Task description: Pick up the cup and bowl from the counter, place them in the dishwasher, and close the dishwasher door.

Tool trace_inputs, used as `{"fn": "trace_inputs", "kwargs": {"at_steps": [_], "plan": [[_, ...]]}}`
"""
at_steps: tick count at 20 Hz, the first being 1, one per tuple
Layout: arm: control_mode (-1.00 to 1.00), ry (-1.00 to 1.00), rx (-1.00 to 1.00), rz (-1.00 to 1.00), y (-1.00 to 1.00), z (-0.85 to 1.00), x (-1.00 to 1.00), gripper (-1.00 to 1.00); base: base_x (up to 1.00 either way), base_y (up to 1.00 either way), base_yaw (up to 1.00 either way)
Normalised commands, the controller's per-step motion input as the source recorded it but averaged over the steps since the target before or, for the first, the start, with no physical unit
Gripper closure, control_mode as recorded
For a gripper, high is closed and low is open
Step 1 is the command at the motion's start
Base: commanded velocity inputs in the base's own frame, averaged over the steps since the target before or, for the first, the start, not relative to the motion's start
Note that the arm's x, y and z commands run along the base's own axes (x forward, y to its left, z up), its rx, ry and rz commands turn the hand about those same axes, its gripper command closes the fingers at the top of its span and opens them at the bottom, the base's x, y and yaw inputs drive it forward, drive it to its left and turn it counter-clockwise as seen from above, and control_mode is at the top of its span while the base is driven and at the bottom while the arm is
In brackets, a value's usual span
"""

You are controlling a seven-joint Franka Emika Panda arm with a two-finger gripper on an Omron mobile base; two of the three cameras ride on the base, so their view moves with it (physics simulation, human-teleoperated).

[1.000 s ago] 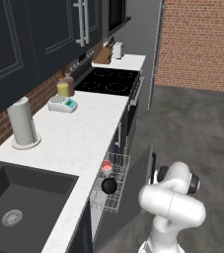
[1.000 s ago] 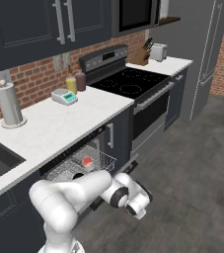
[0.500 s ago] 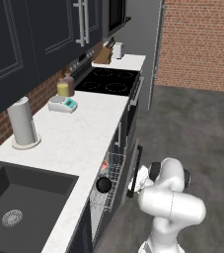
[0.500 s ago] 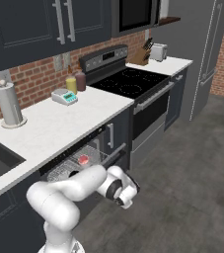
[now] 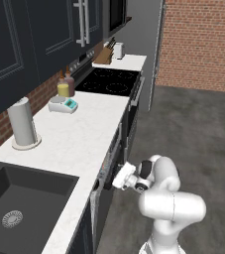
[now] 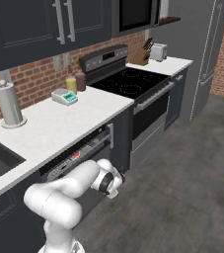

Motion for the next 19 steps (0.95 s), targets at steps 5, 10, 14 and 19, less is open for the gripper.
{"fn": "trace_inputs", "kwargs": {"at_steps": [5,10,14,19], "plan": [[-1.0,0.0,0.0,0.0,0.96,0.0,0.52,-1.0,0.0,0.0,0.0],[-1.0,0.0,0.0,0.0,0.83,0.0,0.47,-1.0,0.0,0.0,0.0],[-1.0,0.0,0.0,0.0,0.78,0.0,0.44,-1.0,0.0,0.0,0.0],[-1.0,0.02,0.0,0.0,0.55,0.0,0.31,-1.0,0.0,0.0,0.0]]}}
